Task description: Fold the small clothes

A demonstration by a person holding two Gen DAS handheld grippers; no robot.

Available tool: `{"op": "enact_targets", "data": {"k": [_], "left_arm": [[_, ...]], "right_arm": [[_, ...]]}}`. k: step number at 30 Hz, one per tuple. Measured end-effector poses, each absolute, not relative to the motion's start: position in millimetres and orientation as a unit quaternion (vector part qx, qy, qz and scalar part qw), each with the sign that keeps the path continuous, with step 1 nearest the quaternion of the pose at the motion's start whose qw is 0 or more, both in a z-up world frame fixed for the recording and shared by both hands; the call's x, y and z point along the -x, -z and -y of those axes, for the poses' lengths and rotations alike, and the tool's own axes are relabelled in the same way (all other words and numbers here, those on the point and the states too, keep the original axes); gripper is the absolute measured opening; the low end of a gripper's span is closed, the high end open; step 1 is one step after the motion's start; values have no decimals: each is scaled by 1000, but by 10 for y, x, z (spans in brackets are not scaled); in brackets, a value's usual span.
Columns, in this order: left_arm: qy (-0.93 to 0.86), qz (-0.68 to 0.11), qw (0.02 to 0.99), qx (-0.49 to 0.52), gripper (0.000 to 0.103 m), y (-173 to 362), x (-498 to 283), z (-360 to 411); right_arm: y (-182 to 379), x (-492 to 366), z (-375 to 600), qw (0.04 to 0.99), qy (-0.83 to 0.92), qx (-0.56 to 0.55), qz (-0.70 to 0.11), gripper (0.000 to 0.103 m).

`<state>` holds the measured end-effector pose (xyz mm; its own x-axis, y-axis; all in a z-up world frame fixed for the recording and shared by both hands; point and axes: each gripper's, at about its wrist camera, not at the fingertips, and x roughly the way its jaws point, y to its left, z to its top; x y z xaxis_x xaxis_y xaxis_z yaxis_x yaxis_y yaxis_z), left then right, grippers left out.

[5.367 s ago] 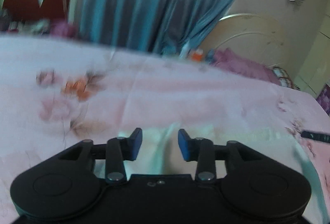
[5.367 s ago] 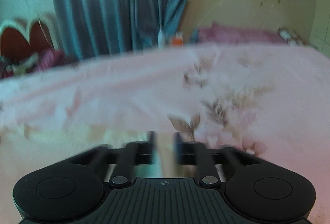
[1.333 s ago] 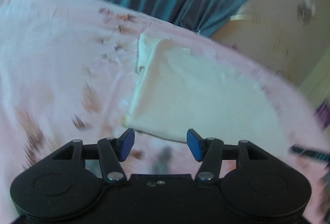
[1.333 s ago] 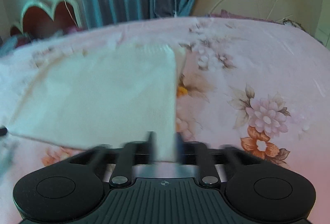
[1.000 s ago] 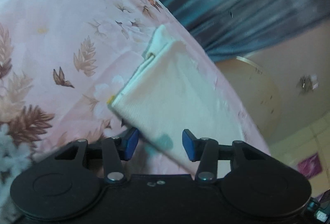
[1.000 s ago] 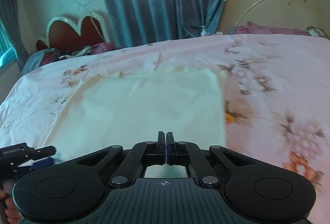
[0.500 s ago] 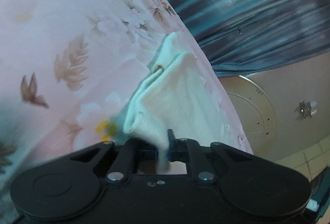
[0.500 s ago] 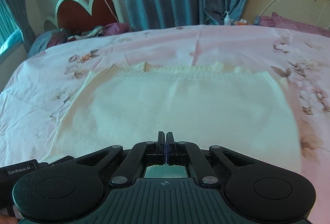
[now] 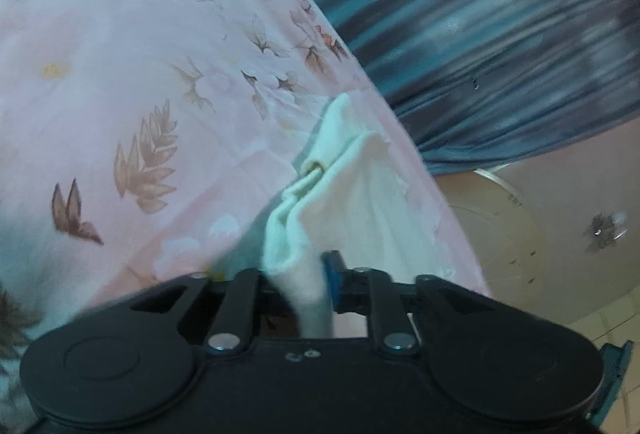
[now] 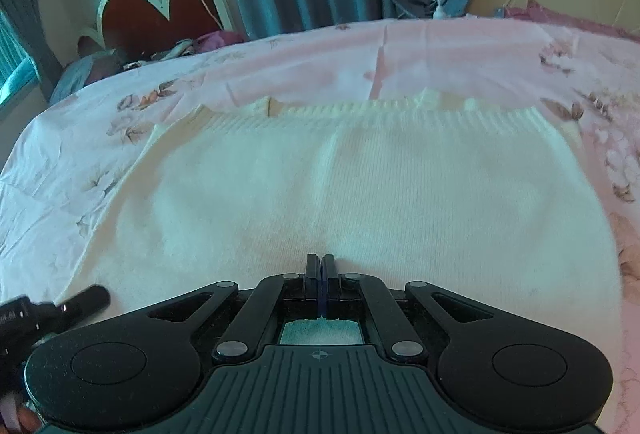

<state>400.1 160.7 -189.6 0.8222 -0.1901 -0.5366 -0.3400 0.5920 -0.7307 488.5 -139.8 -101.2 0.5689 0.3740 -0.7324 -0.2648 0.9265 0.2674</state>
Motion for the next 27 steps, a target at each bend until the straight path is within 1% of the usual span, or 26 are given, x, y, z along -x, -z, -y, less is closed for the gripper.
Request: {"op": "enact_targets", "data": {"k": [2,4,6,8,15,18,20,21,22,23,24,25,26,27], "left_arm": [[-46,-296,857,421,7,1797,-4013,-1578],[-40,-282,884,370,7,1589,-4003,-1465],[-21,-279,902,330,7,1402,-4051,-1317],[0,-281,915,289,7,1203,-4112,-1112],[95,-297,937,156,7,672,-4299,-21],[134,-307,936,107,7,612,-4317,534],[154,-322,929,94,7,682,-4352,826],[175,-342,918,95,9,760,-4383,981],[199,-363,905,100,22,850,-4411,1117],[225,-390,888,93,31,957,-4426,1290],[237,-412,876,76,42,1018,-4425,1409],[231,-424,873,61,39,1037,-4398,1467],[228,-417,878,66,40,1007,-4361,1422],[228,-408,880,82,39,964,-4337,1317]], "right_arm": [[1002,-4902,1394,884,-189,-51,-425,0],[1003,-4903,1417,883,-197,-51,-424,0],[996,-4910,1519,878,-204,-77,-426,0],[905,-4860,1722,885,-195,-116,-406,0],[572,-4717,2937,893,-163,-222,-356,0],[452,-4656,3414,896,-149,-244,-340,0],[420,-4626,3681,891,-147,-264,-339,0],[416,-4615,3780,890,-145,-270,-338,0],[425,-4602,3878,890,-138,-273,-337,0],[443,-4584,3946,889,-133,-277,-340,7],[464,-4594,3999,887,-126,-281,-345,23],[457,-4575,4050,888,-120,-285,-341,65],[436,-4536,4093,891,-127,-285,-328,72],[413,-4534,4113,890,-142,-287,-325,72]]}}
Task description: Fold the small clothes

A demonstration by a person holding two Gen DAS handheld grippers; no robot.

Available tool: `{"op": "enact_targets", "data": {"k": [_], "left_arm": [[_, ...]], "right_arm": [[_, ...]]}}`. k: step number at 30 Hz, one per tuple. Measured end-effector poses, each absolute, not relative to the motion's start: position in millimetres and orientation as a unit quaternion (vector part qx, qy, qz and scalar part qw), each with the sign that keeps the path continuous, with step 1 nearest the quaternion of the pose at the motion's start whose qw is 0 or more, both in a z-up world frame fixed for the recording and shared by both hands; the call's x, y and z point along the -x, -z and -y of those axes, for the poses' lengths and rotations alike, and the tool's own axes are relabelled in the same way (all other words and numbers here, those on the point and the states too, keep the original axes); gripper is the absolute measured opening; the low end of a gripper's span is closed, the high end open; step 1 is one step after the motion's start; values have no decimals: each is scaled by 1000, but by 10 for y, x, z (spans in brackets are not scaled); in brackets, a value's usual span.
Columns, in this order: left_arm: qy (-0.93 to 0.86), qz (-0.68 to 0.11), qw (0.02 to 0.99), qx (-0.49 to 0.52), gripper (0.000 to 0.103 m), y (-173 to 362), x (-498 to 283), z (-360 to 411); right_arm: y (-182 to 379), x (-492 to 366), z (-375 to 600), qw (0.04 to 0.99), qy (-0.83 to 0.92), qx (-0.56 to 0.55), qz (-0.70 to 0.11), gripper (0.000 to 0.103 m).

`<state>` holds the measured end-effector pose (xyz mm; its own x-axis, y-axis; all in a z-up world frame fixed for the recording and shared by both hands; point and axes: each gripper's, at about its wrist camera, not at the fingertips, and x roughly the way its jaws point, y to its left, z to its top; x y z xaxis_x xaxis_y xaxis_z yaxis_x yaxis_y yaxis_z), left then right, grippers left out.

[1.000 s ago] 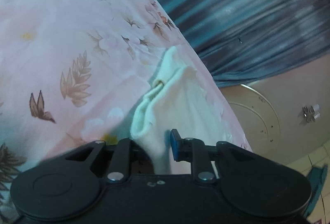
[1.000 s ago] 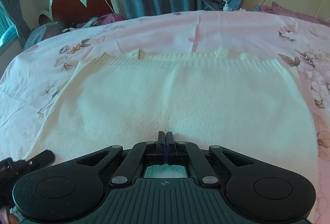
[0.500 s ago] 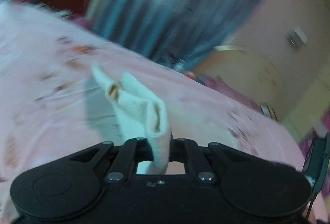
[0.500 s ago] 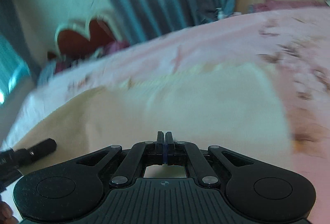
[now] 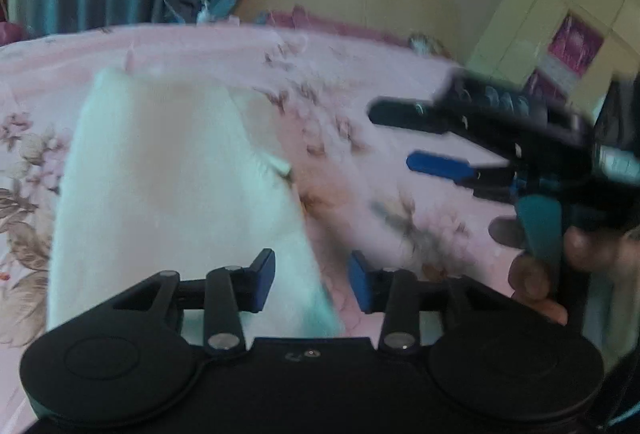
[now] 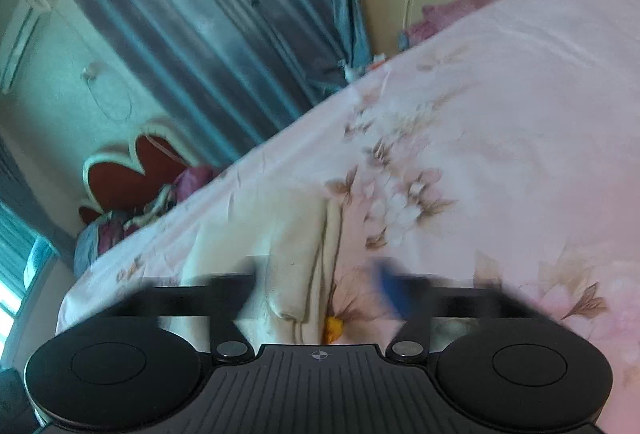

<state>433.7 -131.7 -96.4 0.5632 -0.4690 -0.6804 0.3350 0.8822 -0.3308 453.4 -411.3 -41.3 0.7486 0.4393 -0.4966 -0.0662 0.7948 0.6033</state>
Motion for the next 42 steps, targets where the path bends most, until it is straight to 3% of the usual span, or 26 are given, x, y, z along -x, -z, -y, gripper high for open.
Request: {"op": "enact_targets", "data": {"k": [1,2,4,11,14,22,24,25,28,33,36,37,38,39,42], "left_arm": [[220,-398,885,100,39,909,-4329,1193],[201,-384,894,114,38,847,-4341,1011],[157,-361,912,115,37,780,-4467,721],[105,-366,914,138,30,1007,-5029,192],[110,-389,905,132,23,1162,-5023,92],[123,-409,897,116,25,1376,-5072,80],[123,-389,907,100,25,1336,-5060,104],[119,-374,915,89,23,1319,-5058,117],[138,-344,925,83,20,1243,-5055,144],[188,-387,903,-8,16,1296,-5117,524],[186,-388,903,-7,16,1272,-5133,542],[191,-385,903,6,20,1230,-5130,498],[198,-373,906,28,23,1169,-5121,422],[197,-362,910,38,29,1133,-5129,369],[187,-349,918,30,29,1094,-5336,334]], "right_arm": [[402,-4532,4107,888,-151,-288,-325,70],[400,-4548,4078,885,-164,-287,-329,54],[428,-4618,3974,874,-189,-286,-345,45],[660,-4839,3470,858,-197,-246,-404,45],[748,-4879,3393,851,-196,-244,-422,46],[808,-4957,3224,856,-186,-205,-437,45],[783,-4952,3133,865,-177,-177,-435,28],[771,-4952,3105,865,-180,-172,-436,11],[656,-4865,3083,875,-176,-158,-423,10],[740,-4835,3146,866,-157,-152,-450,10],[786,-4927,3238,854,-160,-188,-459,10],[722,-4911,3275,861,-153,-187,-448,12],[617,-4861,3323,876,-133,-179,-428,26],[511,-4814,3361,893,-117,-164,-402,33],[392,-4951,3304,905,-135,-135,-379,36]]}}
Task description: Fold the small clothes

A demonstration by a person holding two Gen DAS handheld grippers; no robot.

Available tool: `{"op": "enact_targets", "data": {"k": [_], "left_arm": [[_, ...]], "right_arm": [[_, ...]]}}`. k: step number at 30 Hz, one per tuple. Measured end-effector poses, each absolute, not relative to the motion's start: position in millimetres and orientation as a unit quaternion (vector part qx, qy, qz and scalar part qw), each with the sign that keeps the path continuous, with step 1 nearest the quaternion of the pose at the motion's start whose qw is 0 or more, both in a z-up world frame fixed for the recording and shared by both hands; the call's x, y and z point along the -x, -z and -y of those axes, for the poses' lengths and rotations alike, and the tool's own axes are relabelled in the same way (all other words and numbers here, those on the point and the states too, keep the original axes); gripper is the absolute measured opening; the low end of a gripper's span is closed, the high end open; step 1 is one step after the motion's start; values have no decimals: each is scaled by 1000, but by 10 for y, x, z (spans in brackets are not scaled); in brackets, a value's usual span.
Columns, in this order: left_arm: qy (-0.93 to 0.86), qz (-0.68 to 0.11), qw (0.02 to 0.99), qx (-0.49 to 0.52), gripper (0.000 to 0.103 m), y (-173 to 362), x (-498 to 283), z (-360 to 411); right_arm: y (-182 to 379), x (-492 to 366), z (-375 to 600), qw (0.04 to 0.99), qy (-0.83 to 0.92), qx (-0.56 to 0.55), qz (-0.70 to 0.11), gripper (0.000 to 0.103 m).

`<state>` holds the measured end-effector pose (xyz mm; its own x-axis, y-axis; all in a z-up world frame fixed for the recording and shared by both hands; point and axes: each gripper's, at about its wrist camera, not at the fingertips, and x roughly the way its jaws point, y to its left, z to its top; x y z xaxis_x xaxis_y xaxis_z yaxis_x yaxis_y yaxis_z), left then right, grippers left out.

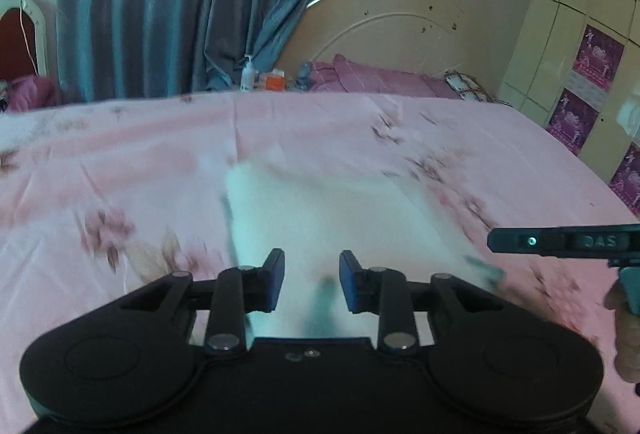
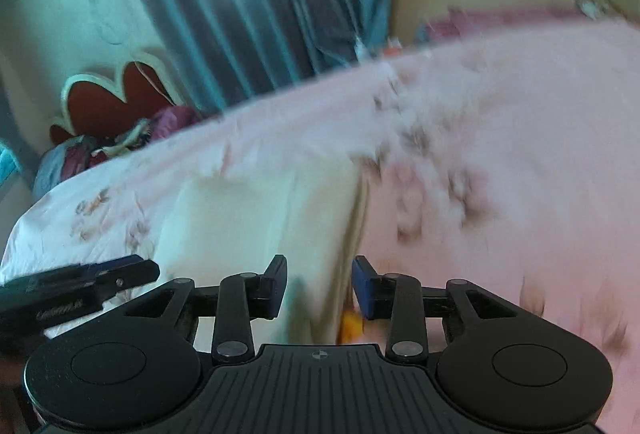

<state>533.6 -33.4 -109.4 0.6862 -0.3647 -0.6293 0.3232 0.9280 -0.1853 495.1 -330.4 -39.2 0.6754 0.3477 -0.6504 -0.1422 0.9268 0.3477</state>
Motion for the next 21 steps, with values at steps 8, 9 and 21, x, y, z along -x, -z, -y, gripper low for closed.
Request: {"op": "enact_targets", "data": {"k": [8,9,21], "left_arm": [[208,-362,909,12,29,1289,-5998,509],[211,-387,897,13,29,1381,-6073,536],[238,-350,906,28,26,1239,-5208,344]], "right_arm": [[764,-5670,2772,901,-140,19,-411,35],[844,-5720,2814,896,-136,22,-421,36],[470,-4964,2878,903,-187,9,-386,36]]}}
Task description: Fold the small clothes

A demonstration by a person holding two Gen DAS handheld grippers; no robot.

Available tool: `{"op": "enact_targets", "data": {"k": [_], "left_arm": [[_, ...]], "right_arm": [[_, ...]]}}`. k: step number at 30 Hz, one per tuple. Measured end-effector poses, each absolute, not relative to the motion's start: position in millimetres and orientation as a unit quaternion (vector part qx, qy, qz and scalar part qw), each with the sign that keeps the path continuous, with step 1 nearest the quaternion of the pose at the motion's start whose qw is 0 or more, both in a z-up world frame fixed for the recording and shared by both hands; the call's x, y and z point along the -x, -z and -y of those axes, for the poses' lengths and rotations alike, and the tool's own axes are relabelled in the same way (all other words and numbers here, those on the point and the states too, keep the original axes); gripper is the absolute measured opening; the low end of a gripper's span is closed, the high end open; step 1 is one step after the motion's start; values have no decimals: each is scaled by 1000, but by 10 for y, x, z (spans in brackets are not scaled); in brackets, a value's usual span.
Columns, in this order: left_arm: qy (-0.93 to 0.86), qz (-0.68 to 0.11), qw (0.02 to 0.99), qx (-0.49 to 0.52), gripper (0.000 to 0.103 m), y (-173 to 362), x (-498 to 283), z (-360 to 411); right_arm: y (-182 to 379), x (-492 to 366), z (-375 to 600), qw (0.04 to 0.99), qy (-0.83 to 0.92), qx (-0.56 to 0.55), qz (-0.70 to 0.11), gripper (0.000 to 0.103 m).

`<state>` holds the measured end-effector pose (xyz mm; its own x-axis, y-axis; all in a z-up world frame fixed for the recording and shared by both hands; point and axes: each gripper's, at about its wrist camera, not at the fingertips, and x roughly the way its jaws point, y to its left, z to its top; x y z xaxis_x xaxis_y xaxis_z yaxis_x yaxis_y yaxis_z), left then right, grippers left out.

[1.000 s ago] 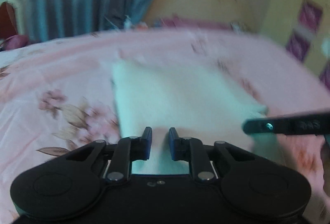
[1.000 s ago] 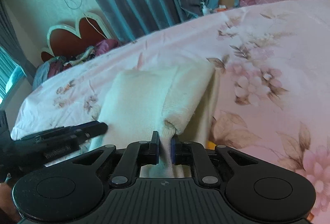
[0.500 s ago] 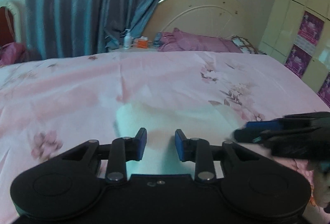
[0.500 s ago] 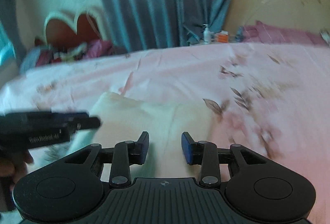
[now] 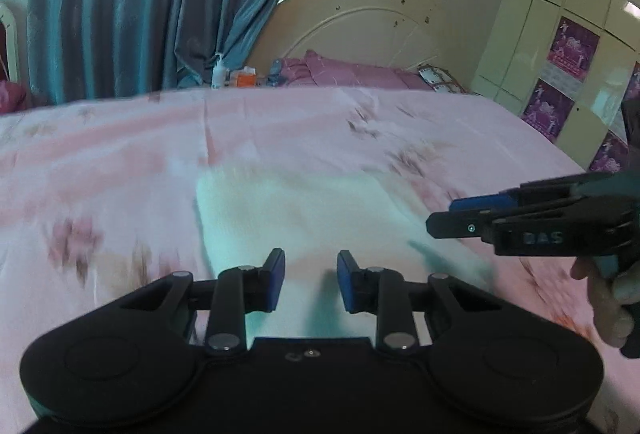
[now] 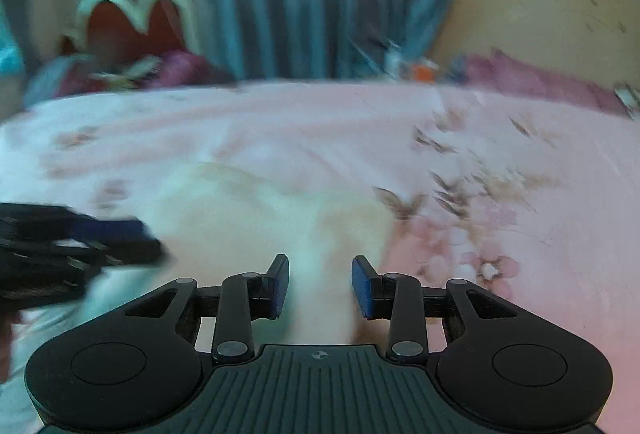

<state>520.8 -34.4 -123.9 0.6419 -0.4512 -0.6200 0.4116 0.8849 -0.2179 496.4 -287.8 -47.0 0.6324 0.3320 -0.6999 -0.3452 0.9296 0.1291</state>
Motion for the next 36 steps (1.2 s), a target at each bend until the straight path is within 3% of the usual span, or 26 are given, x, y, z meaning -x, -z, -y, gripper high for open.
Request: {"op": "enact_targets", "data": {"k": [3,7,12,20,23,27,32,36], "left_arm": [[229,-354,906,24,23,1330,-4905,357],[228,-367,901,29,23,1423,-4545,412],[221,-378,899,28,23,1484,-4216,357],[193,-366,909,38,27,1320,-4019,142],[180,-386,904,16,26,1399,-4153,151],[152,-360,920,21,51,1214,-4394,12],[138,-358,923,4,54,1183,-4718,70],[142,-368,919,2,56,1254,-4868,176]], "right_arm": [[572,-4630,2728,889,-227,37,-396,36],[804,-4403,2721,874,-208,64,-434,27],[859,-4110,2865,873,-179,81,-447,27],[547,-3869,2898,893,-166,35,-417,27],[829,-4041,2857,862,-169,37,-477,28],[557,-4185,3073,891,-136,-42,-431,28],[347,-4466,2934,915,-134,-37,-378,28],[477,-4686,2796,913,-140,-17,-382,28]]}}
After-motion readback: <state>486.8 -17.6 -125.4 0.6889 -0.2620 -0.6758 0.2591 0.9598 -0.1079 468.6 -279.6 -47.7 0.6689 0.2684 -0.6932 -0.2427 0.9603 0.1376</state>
